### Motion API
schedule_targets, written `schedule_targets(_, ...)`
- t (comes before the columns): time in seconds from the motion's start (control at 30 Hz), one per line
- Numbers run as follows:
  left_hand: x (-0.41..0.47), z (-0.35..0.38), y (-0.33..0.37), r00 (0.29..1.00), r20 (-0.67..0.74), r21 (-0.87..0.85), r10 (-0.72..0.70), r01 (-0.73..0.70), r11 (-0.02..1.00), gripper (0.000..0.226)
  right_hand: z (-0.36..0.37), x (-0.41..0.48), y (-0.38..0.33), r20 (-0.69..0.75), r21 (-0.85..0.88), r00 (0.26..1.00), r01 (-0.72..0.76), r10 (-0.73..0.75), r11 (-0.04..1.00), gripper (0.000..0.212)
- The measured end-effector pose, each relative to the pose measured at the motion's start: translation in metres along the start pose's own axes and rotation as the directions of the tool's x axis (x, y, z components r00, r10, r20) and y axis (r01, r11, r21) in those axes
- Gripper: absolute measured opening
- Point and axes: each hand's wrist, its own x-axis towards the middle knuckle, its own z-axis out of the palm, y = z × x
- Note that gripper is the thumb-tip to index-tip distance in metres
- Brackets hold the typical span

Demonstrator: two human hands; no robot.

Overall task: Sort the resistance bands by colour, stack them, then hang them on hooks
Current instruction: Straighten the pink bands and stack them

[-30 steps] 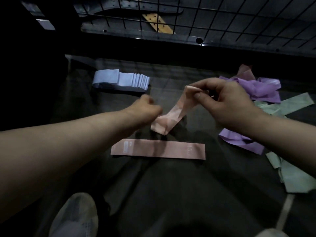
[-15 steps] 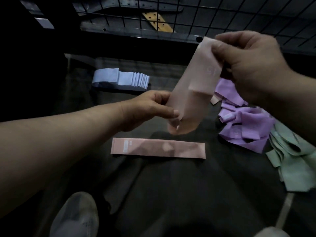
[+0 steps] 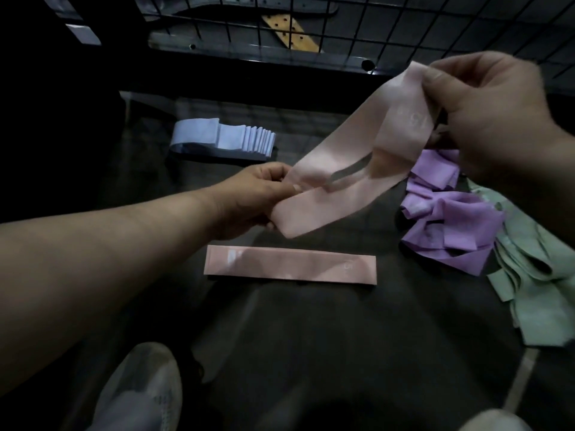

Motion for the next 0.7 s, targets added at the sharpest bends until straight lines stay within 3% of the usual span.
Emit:
schedule_targets(0.1,0.002,0.003,0.000,0.999,-0.037,-0.015,-0.038,0.037,0.999,0.021,0.001,0.003,-0.002,0.000,0.043,0.999,-0.035,0.035,0.998,0.022)
schedule_targets(0.27,-0.001,0.002,0.004,0.995,0.060,-0.036,-0.077,0.080,0.996,0.051,0.003,0.009,0.001,-0.017,0.103,0.995,-0.100,0.102,0.990,0.003)
schedule_targets(0.43,-0.003,0.001,0.006,0.997,0.067,-0.042,-0.022,0.025,0.999,0.072,0.003,0.017,0.024,0.012,0.105,0.963,-0.270,0.270,0.957,0.010)
schedule_targets(0.57,-0.003,0.004,0.005,0.995,0.043,-0.085,-0.089,0.092,0.992,0.050,0.001,0.019,0.048,0.077,0.106,0.912,-0.408,0.402,0.907,0.020)
schedule_targets(0.63,-0.003,0.004,0.003,0.991,0.046,-0.080,-0.124,0.127,0.989,0.034,-0.002,0.022,0.057,0.125,0.155,0.865,-0.500,0.486,0.852,0.021)
schedule_targets(0.7,-0.003,0.001,0.000,0.979,0.100,-0.136,-0.175,0.188,0.973,0.034,-0.006,0.023,0.060,0.200,0.151,0.801,-0.594,0.564,0.790,0.022)
